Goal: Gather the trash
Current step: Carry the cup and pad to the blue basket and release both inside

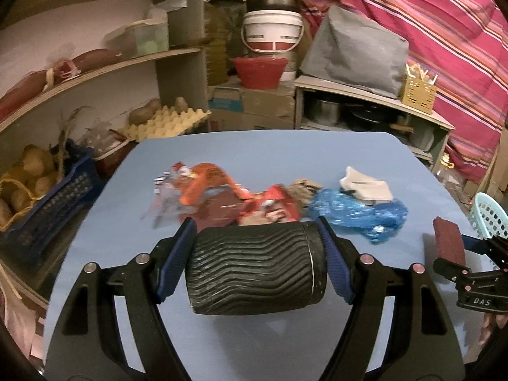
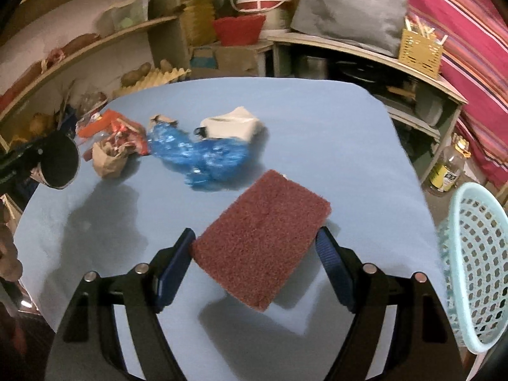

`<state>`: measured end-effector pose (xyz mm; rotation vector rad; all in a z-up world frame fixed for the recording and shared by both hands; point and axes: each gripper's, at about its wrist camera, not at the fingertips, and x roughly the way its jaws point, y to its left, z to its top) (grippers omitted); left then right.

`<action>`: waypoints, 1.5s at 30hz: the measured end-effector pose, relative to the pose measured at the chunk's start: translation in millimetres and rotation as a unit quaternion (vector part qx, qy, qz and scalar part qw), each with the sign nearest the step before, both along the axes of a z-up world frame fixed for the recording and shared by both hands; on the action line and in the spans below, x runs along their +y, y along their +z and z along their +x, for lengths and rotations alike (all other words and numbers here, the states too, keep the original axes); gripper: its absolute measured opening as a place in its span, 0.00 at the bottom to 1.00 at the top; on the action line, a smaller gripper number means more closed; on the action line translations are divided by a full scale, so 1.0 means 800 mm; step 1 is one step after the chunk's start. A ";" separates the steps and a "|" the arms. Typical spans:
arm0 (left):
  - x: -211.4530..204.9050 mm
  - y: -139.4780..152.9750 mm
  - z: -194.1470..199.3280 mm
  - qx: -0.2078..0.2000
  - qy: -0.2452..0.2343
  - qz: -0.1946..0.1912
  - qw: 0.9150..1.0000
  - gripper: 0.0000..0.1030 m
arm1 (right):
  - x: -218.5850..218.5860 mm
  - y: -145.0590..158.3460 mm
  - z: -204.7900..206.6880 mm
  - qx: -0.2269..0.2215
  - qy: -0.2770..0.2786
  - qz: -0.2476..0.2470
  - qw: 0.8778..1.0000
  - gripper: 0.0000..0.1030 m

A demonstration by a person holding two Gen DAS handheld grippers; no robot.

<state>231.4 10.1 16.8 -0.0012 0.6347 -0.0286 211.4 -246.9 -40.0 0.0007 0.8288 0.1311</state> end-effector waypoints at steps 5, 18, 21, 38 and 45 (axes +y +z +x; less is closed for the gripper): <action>-0.041 0.003 0.002 -0.008 -0.017 0.005 1.000 0.72 | -0.044 0.012 -0.006 -0.023 -0.023 0.009 0.999 0.74; -0.153 0.018 0.002 -0.027 -0.060 -0.004 0.998 0.72 | -0.158 0.045 -0.030 -0.066 -0.090 0.015 0.994 0.74; -0.190 0.025 -0.004 -0.038 -0.081 0.004 0.996 0.72 | -0.203 0.054 -0.037 -0.074 -0.117 0.020 0.990 0.74; -0.426 0.033 -0.028 -0.050 -0.214 -0.007 0.975 0.72 | -0.369 0.028 -0.075 -0.064 -0.200 0.006 0.978 0.75; -0.472 0.024 -0.033 -0.039 -0.237 -0.009 0.971 0.72 | -0.391 0.019 -0.080 -0.055 -0.229 0.012 0.972 0.86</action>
